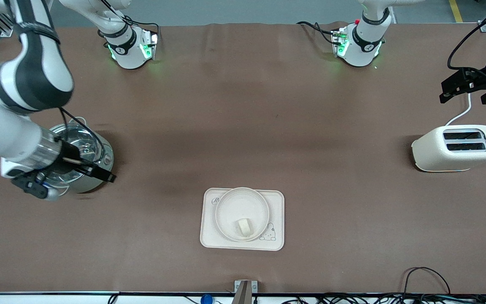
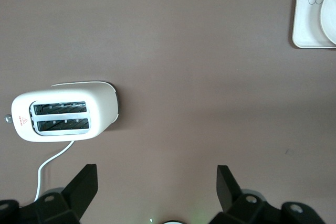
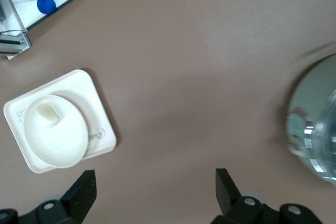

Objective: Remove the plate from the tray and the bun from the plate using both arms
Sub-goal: 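Swing the right gripper past the steel pot toward the white plate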

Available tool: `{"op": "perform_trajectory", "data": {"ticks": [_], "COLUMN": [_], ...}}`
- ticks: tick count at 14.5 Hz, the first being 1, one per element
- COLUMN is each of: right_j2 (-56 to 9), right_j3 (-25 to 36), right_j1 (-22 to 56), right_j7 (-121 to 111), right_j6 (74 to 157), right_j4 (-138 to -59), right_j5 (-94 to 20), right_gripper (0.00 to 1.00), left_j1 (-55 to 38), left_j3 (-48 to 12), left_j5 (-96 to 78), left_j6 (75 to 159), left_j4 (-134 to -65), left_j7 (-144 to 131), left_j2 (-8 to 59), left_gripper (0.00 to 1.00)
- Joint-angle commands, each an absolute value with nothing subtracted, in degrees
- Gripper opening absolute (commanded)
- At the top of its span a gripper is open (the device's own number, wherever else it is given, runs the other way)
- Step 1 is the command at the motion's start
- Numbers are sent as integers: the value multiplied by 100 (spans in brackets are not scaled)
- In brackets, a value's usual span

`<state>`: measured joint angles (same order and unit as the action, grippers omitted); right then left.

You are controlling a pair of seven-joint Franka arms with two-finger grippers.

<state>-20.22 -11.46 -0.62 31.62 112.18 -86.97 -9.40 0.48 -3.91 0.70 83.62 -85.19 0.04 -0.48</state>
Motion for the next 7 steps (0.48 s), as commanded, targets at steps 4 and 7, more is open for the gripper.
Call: {"op": "perform_trajectory", "data": {"ticks": [4, 7], "right_j2": [-3101, -3742], "right_j3": [-1275, -1274], "right_j1": [281, 570], "right_j7": [3726, 3892], "right_j6": [12146, 12855], "right_j4": [-8342, -8017], "right_j5": [-642, -615], "right_gripper": [100, 100], "left_j1": [70, 62], "left_j3": [-378, -378], "left_j5": [35, 44], "left_j6": [8323, 8323], "left_j4": [-8420, -8411], "left_j7": [123, 123], "left_j2": [9, -9], "left_gripper": [100, 100]}}
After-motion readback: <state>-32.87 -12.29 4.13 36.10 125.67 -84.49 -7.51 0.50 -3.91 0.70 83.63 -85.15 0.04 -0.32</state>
